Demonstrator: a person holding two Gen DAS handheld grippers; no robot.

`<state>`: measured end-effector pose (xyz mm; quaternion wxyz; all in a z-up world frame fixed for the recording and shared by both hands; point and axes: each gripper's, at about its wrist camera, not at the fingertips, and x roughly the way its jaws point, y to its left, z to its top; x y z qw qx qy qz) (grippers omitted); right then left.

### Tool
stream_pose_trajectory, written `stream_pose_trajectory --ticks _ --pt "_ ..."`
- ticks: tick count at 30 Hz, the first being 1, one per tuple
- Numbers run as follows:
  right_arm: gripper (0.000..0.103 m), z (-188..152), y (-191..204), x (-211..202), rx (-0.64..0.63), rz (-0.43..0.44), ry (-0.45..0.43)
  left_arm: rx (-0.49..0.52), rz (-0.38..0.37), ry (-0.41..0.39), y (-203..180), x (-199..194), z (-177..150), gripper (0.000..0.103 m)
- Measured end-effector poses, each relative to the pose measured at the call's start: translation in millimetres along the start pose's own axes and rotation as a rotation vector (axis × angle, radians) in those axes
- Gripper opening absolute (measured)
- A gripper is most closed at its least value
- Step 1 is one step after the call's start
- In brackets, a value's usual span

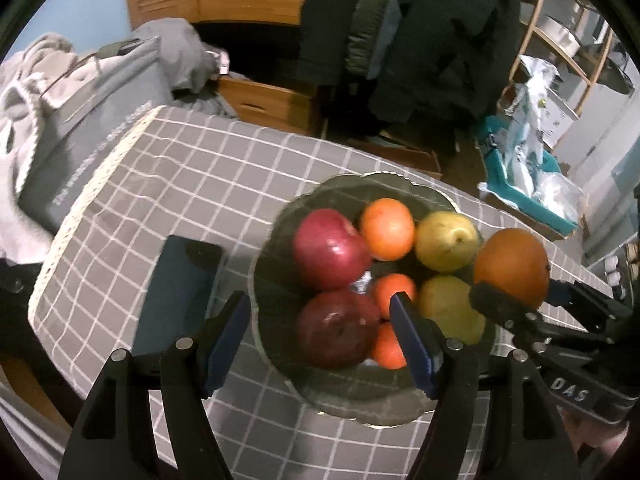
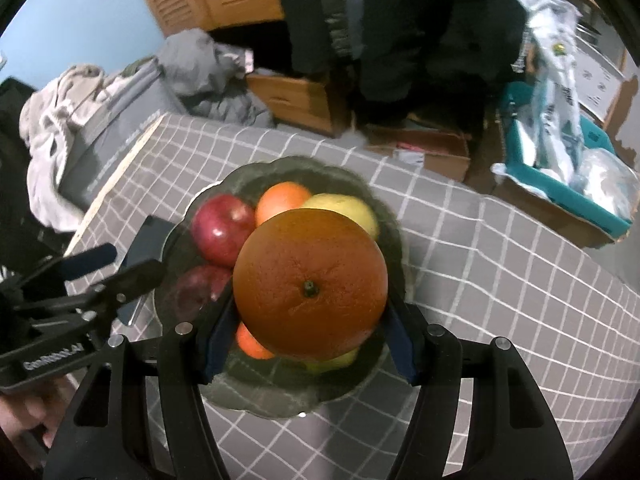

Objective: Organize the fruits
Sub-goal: 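Lower the tangerine and orange into the bowl and open both grippers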

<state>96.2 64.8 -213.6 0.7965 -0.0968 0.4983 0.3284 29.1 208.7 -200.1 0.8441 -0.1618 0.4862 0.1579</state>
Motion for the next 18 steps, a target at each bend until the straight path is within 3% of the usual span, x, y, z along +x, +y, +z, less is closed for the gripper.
stream_pose_trajectory --ticks 11,18 --pt "0.067 0.3 31.7 37.3 -0.071 -0.020 0.078 -0.030 0.024 0.001 28.3 -6.8 -4.3 0.073" --pt "0.068 -0.3 36.5 42.3 -0.089 -0.042 0.081 -0.028 0.019 -0.001 29.8 -11.2 -4.2 0.074"
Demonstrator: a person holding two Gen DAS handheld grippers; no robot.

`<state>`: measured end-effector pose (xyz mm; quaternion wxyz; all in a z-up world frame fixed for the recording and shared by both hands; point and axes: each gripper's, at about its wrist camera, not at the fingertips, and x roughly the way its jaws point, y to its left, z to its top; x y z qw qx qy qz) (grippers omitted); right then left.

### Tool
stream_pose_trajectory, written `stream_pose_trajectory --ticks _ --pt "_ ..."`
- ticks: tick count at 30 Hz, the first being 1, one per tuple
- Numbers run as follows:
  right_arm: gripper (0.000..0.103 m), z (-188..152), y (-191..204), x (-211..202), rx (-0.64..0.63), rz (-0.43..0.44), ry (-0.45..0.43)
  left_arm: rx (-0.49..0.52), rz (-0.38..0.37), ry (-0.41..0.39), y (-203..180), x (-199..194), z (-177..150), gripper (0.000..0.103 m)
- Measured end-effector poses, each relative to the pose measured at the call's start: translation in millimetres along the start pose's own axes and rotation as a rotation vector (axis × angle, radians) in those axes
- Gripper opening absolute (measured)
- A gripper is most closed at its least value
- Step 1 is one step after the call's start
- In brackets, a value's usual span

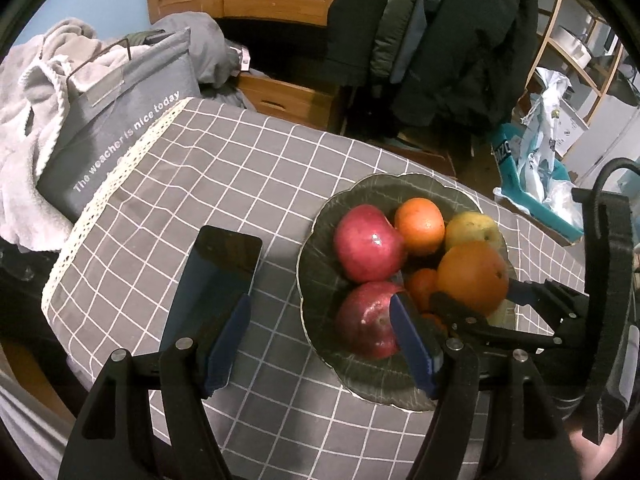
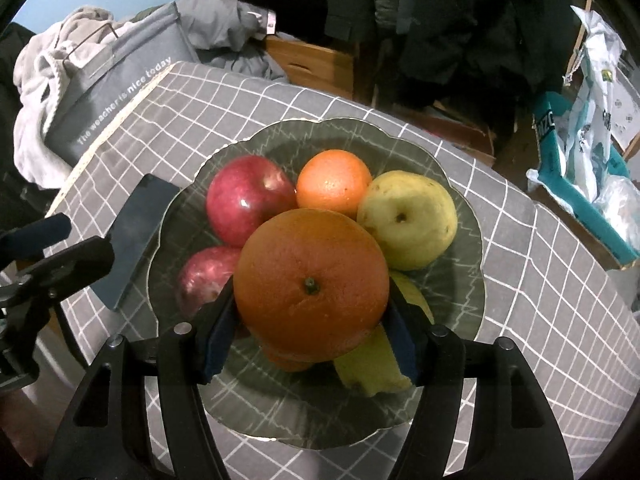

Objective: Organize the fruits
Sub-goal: 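Lower the tangerine and orange into the bowl and open both grippers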

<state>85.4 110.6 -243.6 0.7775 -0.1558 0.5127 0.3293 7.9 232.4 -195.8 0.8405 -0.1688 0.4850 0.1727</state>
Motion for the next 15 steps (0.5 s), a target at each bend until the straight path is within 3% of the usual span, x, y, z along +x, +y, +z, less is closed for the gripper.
stream_pose_trajectory --ticks 4,15 --pt "0.081 4.0 -2.5 -12.9 0.018 0.022 -0.075 -0.009 0.000 -0.010 1.3 -4.8 0.5 0.080" --pt "0.082 15.6 -17.9 -73.5 0.060 -0.012 -0.201 0.004 -0.016 -0.062 -6.2 -31.8 4.3 0.080"
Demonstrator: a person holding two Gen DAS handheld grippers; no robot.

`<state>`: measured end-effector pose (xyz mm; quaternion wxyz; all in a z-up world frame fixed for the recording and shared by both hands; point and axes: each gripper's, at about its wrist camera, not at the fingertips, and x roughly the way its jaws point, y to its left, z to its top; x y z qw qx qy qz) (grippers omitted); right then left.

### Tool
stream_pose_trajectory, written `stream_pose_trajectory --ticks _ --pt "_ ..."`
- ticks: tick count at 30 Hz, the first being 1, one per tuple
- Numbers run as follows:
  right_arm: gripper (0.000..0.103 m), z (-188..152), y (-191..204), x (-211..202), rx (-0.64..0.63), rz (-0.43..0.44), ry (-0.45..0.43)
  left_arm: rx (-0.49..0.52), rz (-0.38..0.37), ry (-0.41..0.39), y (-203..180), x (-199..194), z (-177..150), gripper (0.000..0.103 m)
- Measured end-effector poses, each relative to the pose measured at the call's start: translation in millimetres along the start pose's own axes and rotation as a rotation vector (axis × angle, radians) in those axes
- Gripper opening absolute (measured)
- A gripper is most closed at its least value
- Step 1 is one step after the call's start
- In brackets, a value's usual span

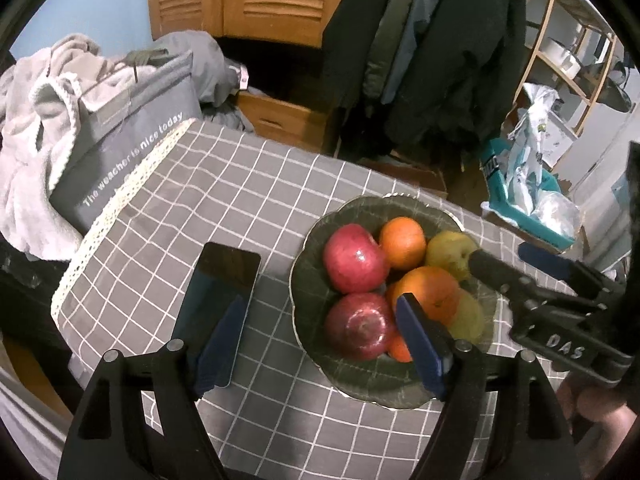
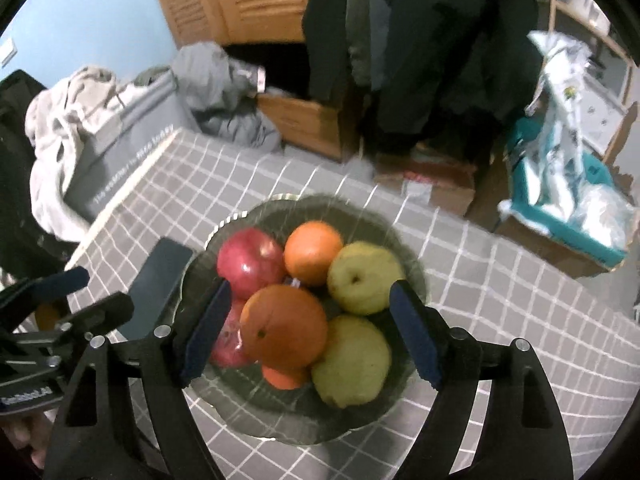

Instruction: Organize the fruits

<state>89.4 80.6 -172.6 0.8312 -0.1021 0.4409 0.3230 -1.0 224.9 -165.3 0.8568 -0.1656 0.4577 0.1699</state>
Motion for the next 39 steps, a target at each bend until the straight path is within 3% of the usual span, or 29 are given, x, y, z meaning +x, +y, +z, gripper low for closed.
stream_pose_trajectory --ticks 20,26,39 --pt "0.085 13.0 -20.7 -163.7 -0.012 -0.152 -0.285 0.056 -0.044 -0.242 -36.0 -108.1 18.2 0.091" --pt "0.085 2.7 -21.2 -198.5 -0.023 -0.180 -0.349 0.080 -0.055 -0.350 -50.7 -150.5 22.4 0.102" --pt "0.086 -12.7 -29.3 -252.8 -0.023 -0.210 -0.446 0.154 -0.080 -0.490 -76.8 -200.1 14.2 0.102"
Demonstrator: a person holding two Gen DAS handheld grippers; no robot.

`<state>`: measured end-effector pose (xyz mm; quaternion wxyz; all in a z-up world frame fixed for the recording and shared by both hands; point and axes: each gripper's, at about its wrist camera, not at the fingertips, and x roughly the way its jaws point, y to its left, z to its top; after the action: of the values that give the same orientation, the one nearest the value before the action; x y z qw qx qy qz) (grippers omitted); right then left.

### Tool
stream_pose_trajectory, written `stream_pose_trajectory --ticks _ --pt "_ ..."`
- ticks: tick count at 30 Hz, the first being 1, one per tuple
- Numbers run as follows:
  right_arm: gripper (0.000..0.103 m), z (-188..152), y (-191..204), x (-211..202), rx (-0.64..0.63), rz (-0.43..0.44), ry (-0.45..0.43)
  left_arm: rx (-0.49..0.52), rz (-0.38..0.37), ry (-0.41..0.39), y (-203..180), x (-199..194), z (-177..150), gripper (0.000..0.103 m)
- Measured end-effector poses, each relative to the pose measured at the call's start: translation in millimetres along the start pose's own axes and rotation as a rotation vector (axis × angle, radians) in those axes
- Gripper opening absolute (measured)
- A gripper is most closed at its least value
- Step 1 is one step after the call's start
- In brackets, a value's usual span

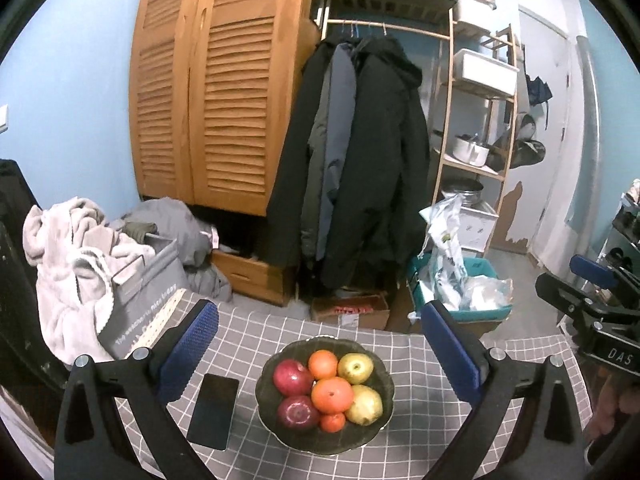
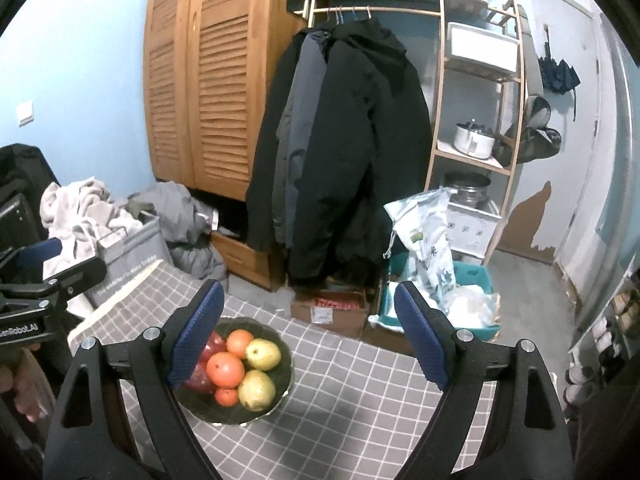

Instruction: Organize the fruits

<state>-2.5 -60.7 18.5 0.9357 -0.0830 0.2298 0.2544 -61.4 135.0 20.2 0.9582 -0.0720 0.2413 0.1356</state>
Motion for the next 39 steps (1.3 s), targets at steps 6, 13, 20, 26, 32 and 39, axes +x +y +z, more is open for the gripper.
stream_pose_trajectory --ticks 6,13,20,26,32,39 --pt "0.086 -0.2 -6.1 -7.5 -0.001 -0.005 -0.020 0.014 -0.002 -0.024 -8.6 -6.8 2.3 0.102" --pt "0.086 -0.3 -14.1 -11.6 0.015 -0.002 -0.045 0.022 0.009 -0.047 -15.7 -9.6 5.2 0.102" --pt "0.086 2.0 -15.3 -8.0 0.014 -0.004 -0.055 0.032 0.029 -0.061 -19.0 -10.5 5.6 0.102" --pt "0.086 4.2 -12.5 -5.1 0.008 -0.004 -0.052 0.041 0.041 -0.042 -20.3 -7.4 4.8 0.102" --pt "0.086 5.6 -7.6 -2.7 -0.008 -0.006 -0.052 0.042 0.052 -0.042 -18.4 -7.9 4.5 0.102" --pt "0.086 4.9 -6.2 -2.7 -0.015 -0.010 -0.055 0.046 0.050 -0.044 -19.0 -9.1 4.3 0.102"
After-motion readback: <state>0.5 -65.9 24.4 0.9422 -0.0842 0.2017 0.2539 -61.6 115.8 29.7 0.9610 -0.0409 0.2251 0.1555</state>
